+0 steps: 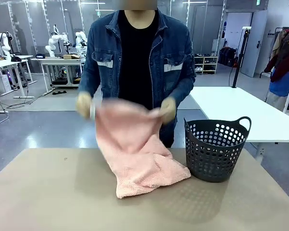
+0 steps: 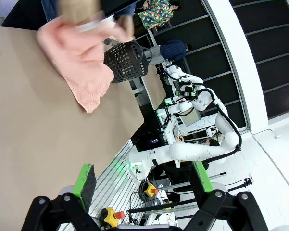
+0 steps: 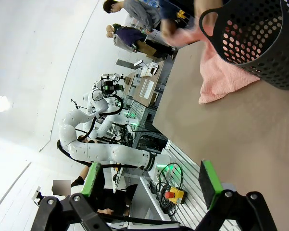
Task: Fold the towel.
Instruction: Grab the top end of the 100 cm Hotel Towel extended by the human.
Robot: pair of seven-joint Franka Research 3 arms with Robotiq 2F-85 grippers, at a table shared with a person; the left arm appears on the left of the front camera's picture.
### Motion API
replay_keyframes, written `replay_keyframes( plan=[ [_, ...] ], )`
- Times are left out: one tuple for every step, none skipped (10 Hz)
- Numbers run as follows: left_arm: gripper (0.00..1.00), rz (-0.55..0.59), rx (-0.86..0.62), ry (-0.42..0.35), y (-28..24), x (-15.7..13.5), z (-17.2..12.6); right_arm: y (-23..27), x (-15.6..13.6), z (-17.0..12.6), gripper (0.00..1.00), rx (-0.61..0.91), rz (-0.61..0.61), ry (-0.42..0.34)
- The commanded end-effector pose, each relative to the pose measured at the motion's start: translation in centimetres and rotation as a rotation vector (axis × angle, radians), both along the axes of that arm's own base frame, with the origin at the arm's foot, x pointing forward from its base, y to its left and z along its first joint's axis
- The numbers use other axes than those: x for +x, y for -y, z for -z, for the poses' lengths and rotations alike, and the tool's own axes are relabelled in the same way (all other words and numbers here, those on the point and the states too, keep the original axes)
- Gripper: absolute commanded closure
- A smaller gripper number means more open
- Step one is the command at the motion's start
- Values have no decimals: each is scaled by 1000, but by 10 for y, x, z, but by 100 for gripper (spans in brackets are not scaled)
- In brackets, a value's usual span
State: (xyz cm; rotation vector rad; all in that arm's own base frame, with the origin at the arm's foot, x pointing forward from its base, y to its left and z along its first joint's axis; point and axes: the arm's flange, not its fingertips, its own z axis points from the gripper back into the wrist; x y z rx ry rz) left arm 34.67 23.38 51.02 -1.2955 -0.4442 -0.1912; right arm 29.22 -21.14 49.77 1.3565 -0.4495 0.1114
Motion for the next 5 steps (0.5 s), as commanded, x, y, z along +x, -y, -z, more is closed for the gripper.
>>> replay_keyframes(
  plan=[
    [0, 15, -9, 9, -1, -1, 2, 1, 1, -4, 0, 14, 1, 7],
    [0, 15, -9, 9, -1, -1, 2, 1, 1, -4, 0, 14, 1, 7],
    [0, 15, -9, 9, -1, -1, 2, 1, 1, -4, 0, 14, 1, 7],
    [0, 15, -9, 9, -1, -1, 2, 1, 1, -4, 0, 14, 1, 7],
    [0, 15, -9, 9, -1, -1, 2, 1, 1, -4, 0, 14, 1, 7]
  ],
)
